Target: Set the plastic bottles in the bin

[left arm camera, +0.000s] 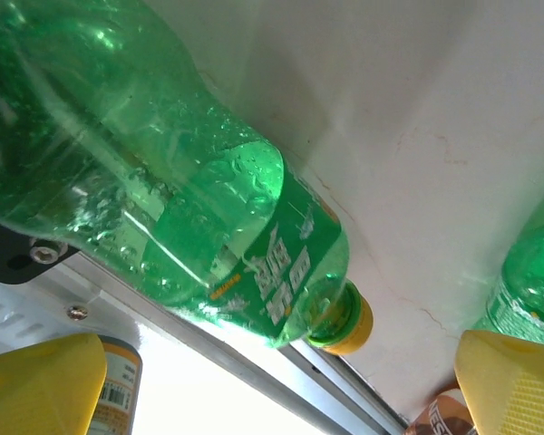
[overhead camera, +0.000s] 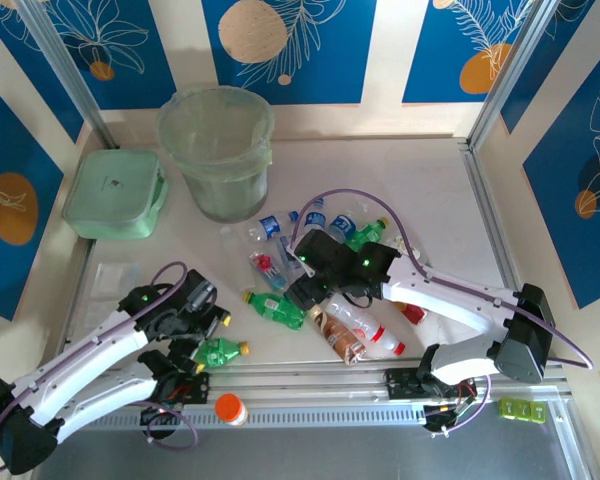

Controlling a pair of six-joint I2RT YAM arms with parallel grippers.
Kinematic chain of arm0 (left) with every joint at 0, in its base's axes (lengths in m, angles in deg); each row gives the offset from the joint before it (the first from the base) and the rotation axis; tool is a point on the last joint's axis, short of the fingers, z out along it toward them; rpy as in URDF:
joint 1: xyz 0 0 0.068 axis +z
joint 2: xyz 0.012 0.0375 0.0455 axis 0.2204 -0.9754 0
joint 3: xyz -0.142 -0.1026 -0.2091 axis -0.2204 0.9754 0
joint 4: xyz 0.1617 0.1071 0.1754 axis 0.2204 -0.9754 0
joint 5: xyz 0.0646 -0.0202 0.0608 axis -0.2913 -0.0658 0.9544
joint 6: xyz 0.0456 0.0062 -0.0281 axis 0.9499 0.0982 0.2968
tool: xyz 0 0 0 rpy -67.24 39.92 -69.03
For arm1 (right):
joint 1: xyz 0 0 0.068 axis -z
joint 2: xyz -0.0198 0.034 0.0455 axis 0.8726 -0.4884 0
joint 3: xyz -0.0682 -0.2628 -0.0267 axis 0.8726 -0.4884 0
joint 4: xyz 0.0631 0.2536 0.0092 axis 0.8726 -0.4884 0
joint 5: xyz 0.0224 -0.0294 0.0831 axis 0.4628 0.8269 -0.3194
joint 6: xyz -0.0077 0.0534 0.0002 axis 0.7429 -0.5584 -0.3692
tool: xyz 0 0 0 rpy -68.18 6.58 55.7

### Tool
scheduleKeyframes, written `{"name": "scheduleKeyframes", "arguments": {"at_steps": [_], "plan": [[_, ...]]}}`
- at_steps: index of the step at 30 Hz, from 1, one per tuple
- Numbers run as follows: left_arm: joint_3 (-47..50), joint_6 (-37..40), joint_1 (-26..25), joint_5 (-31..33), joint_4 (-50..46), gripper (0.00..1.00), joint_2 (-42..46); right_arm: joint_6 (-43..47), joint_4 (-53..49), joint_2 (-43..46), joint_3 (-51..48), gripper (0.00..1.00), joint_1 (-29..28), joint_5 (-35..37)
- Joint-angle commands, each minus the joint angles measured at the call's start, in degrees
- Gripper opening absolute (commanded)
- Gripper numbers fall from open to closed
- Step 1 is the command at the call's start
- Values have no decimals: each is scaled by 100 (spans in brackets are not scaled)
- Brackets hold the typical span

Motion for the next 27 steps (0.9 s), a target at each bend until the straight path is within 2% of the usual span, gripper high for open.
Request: {"name": "scheduleKeyframes", "arguments": {"at_steps": [1, 7, 12, 19, 27], "plan": [[380, -384, -65, -289, -558, 99, -156, -43, 77, 245, -118, 81, 49, 129], [517, -475, -82, -130, -399, 96, -354, -44, 7, 314, -214, 81, 68, 274], [565, -533, -40, 175, -276, 88, -533, -63, 74, 450, -283, 82, 82, 351], [537, 17, 458, 437, -69, 78, -981, 0, 55, 605, -250, 82, 129, 440], [586, 614, 792, 574, 476, 65, -1489, 22, 7, 715, -242, 81, 155, 457]]}}
